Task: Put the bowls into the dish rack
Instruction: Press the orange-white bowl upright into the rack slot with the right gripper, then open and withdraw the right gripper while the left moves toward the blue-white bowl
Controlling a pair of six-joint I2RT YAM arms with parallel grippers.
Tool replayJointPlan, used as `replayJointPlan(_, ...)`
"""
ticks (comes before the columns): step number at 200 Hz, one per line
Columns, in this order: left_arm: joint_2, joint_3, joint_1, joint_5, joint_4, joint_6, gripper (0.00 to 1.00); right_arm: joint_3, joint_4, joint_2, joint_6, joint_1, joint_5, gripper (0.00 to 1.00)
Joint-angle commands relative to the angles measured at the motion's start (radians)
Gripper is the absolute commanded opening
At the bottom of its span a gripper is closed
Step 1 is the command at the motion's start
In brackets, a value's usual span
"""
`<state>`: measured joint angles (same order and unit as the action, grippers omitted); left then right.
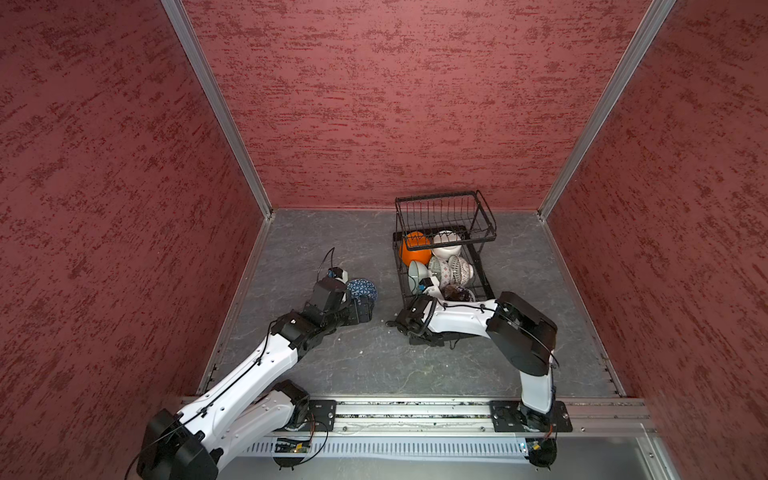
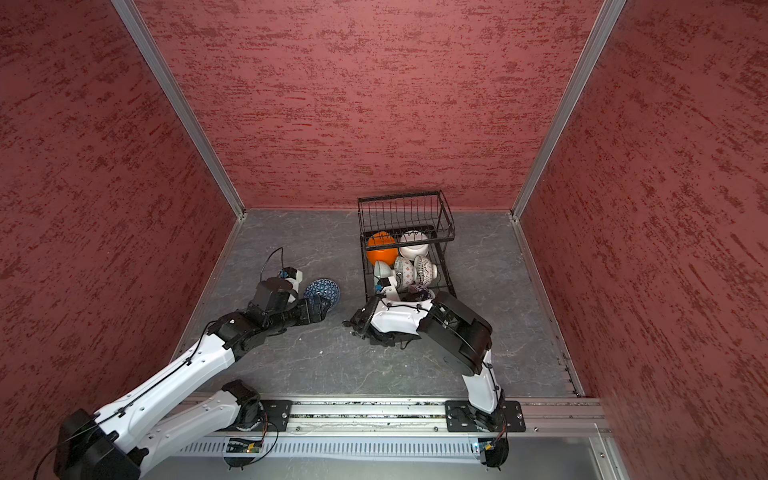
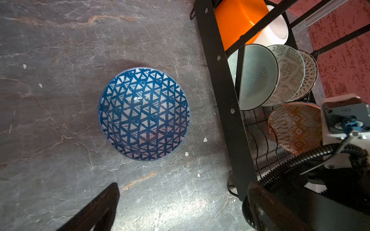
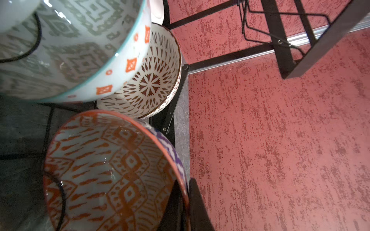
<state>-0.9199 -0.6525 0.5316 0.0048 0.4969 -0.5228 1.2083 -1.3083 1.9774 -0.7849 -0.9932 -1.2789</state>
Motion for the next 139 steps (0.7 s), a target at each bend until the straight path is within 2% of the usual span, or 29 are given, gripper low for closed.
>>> replayJointPlan(1, 0.020, 0.001, -0.012, 0.016, -0.006, 0.016, 0.99, 0.004, -0.006, 0.059, -0.108, -0.008, 0.130, 0.00)
replayJointPlan(47, 0.037, -0.002, -0.017, 0.017, 0.009, 0.019, 0.99, 0.002, -0.016, 0.052, -0.134, -0.013, 0.148, 0.00)
replayJointPlan(91, 0.035, -0.004, -0.022, 0.018, 0.012, 0.018, 0.99, 0.000, -0.008, 0.028, -0.129, -0.013, 0.159, 0.19)
replayJointPlan(126, 0.033, -0.008, -0.025, 0.018, 0.015, 0.020, 0.99, -0.002, 0.018, -0.011, -0.118, -0.012, 0.175, 0.29)
replayJointPlan(139, 0.034, -0.007, -0.027, 0.020, 0.016, 0.020, 1.00, -0.004, 0.028, -0.024, -0.110, -0.011, 0.179, 0.36)
